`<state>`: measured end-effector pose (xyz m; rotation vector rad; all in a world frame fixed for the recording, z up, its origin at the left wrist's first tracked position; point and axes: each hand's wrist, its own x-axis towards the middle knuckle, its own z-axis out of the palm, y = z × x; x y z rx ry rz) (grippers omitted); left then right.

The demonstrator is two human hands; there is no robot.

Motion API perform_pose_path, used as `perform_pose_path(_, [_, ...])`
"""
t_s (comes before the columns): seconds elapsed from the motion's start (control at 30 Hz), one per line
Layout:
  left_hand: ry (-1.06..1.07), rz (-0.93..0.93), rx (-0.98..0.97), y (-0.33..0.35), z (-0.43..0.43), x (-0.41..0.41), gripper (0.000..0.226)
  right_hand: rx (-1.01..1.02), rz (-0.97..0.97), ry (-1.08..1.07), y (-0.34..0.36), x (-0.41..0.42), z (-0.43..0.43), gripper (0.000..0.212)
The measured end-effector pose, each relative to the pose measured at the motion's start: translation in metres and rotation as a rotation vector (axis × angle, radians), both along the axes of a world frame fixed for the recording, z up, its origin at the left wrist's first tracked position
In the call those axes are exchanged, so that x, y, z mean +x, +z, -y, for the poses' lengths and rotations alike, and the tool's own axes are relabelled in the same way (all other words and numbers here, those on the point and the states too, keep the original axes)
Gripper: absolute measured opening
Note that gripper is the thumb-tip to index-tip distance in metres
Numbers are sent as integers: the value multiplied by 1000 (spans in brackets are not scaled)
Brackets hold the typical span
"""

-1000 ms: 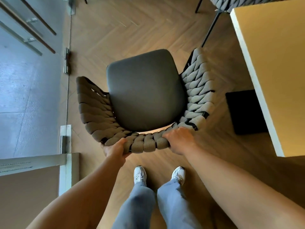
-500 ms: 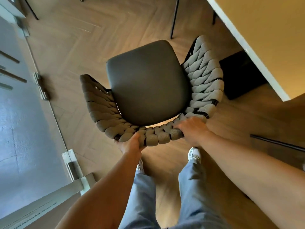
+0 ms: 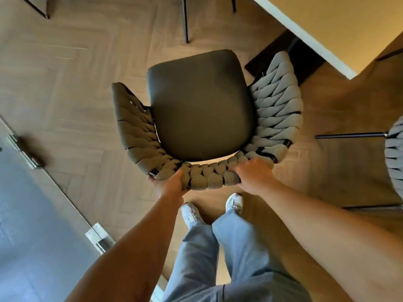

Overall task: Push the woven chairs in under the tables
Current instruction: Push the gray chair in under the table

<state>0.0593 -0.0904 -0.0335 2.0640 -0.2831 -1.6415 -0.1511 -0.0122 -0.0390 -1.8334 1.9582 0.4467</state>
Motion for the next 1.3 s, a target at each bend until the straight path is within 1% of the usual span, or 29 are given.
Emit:
perform_pose_path(0.07, [-28, -7, -4, 11, 0, -1, 66, 17, 49, -25, -2, 0, -6, 37])
perform_pose_path(0.1, [-51, -20, -5, 15, -1, -1, 63, 0, 153, -101, 0, -2, -10, 39])
perform_pose_path(0.17, [-87, -54, 3, 21, -4, 1, 56, -92, 512, -416, 12, -3, -20, 36])
perform_pose_path(0.2, [-91, -62, -8, 24, -4, 2, 59, -216, 652, -581, 16, -2, -28, 28])
perform_pose_path(0.23, [-86, -60, -27, 23, -3, 4, 65, -361, 681, -723, 22, 3, -35, 17])
perform_pose_path(0.27, [-66, -51, -35, 22, 0, 6, 73, -485, 646, -851, 26, 7, -42, 7])
perform_pose_path(0.3, [-60, -53, -52, 9, 3, 13, 80, -548, 623, -992, 31, 10, -46, 10])
perform_pose_path(0.33, [-57, -78, -57, -18, 9, 24, 88, -548, 611, -1149, 25, 10, -50, 18])
perform_pose_path(0.37, [-76, -96, -43, -16, 12, 24, 95, -498, 603, -1325, 17, 8, -51, 26])
perform_pose_path(0.4, [-100, -101, -25, 3, 13, 17, 95, -417, 611, -1515, 10, 4, -50, 37])
perform_pose_path(0.43, [-140, -78, -25, 29, 12, 7, 86, -310, 687, -1743, 4, 2, -47, 50])
perform_pose_path(0.47, [-170, -49, -39, 45, 11, 1, 64, -223, 838, -1952, 2, 0, -43, 63])
perform_pose_path(0.5, [-195, -37, -30, 49, 11, -1, 39, -170, 1019, -2096, 1, 0, -39, 70])
perform_pose_path(0.53, [-204, -36, 3, 50, 10, -3, 23, -139, 1168, -2171, 3, -1, -33, 70])
perform_pose_path(0.57, [-216, -39, 30, 51, 11, -4, 16, -117, 1257, -2198, 5, -1, -27, 69])
perform_pose_path(0.6, [-222, -48, 37, 52, 12, -4, 12, -109, 1304, -2214, 6, -2, -20, 68])
perform_pose_path(0.67, [-250, -43, 67, 51, 16, -3, 10, -91, 1347, -2242, 5, -7, -12, 67])
perform_pose_path(0.7, [-268, -36, 74, 46, 18, 0, 9, -86, 1349, -2255, 1, -9, -9, 63])
perform_pose_path(0.77, [-295, -50, 60, 36, 22, 5, 8, -110, 1353, -2269, -5, -10, -8, 47])
perform_pose_path(0.87, [-368, -69, 29, 18, 26, 16, 20, -206, 1300, -2298, -10, -6, -8, 27])
perform_pose_path(0.93, [-392, -70, 32, 10, 29, 23, 28, -269, 1276, -2294, -12, -1, -9, 23])
perform_pose_path(0.97, [-393, -85, 32, 8, 32, 26, 26, -271, 1259, -2301, -11, 3, -9, 26])
perform_pose_path(1.03, [-423, -77, 30, 8, 41, 34, 11, -285, 1260, -2341, -17, 18, -10, 36])
perform_pose_path(1.07, [-448, -71, 21, 9, 47, 39, 8, -293, 1262, -2332, -20, 27, -10, 34])
perform_pose_path(1.13, [-478, -73, 1, 9, 65, 51, 16, -303, 1223, -2339, -12, 50, -5, 22])
perform_pose_path(1.17, [-498, -64, -7, 11, 74, 55, 19, -305, 1216, -2391, -6, 62, -2, 22])
perform_pose_path(1.2, [-515, -47, -27, 14, 84, 60, 21, -334, 1211, -2453, -7, 72, 1, 25])
perform_pose_path(1.23, [-525, -31, -53, 16, 93, 64, 28, -354, 1203, -2506, -6, 84, 3, 33])
perform_pose_path(1.3, [-553, -30, -83, 21, 111, 73, 44, -386, 1197, -2571, -21, 103, 5, 56])
